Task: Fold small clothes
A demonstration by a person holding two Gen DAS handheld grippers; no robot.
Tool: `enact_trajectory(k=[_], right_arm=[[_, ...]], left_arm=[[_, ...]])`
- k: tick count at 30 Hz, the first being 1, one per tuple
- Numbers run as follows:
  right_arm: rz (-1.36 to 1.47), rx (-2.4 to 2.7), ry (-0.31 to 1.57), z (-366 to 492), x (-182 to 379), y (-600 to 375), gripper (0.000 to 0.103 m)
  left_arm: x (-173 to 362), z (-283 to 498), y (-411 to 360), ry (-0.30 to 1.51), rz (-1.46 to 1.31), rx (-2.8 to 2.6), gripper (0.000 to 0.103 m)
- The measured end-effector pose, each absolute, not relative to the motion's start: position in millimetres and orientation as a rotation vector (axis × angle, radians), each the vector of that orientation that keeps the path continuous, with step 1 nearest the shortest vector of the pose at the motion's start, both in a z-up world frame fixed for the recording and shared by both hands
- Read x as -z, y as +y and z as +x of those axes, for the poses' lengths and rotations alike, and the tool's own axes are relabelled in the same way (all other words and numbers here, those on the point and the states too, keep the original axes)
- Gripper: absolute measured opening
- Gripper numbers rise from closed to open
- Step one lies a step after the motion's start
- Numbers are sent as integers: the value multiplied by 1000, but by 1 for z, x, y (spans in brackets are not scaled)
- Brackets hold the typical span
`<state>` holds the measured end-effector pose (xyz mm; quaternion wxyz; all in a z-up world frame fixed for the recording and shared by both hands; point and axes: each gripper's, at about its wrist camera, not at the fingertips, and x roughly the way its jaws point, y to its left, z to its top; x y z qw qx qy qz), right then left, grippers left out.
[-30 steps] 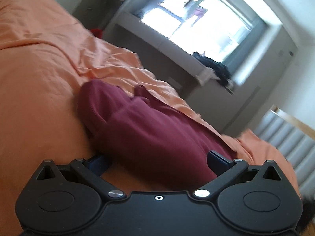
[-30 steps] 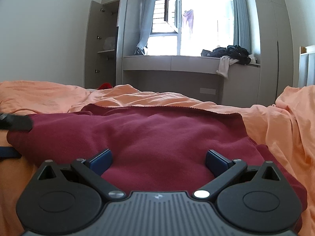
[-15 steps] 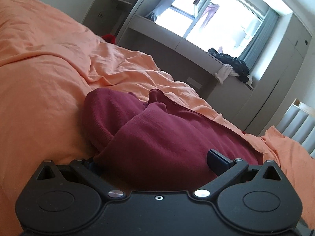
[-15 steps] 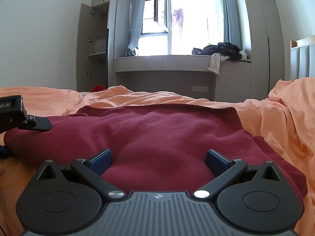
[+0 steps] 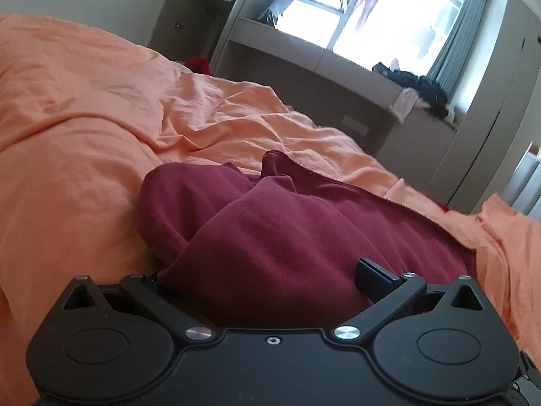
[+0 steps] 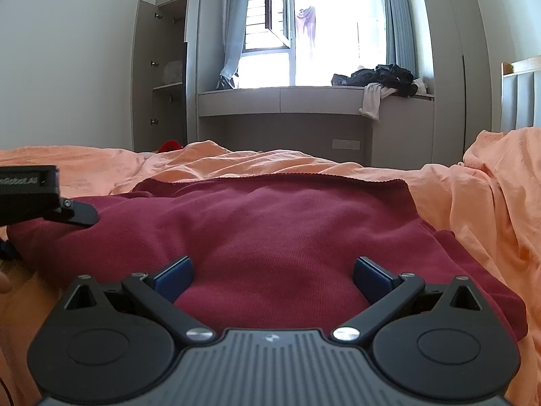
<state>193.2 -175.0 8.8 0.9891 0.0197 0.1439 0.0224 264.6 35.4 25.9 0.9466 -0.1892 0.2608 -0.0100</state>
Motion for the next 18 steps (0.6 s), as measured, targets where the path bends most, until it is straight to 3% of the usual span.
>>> enact_trajectory(k=[2,7,11,16,18], right_arm=[[39,-50,291,193,-9,-176,103],[33,-57,294,191,-9,-178,103],[35,-62,297,189,-10,-180,103],[23,-71,311,190,-13,-180,103],[23,-82,326,191,-16,-183,103]], left_arm=[[-28,265,34,534,-375,15,102],[-27,260,27,516,-311,-15,89],[-30,254,23,482,-296,-8,67],[-34,263,22,478,-293,-17,48],[-38,266,22,472,-288,-8,28]])
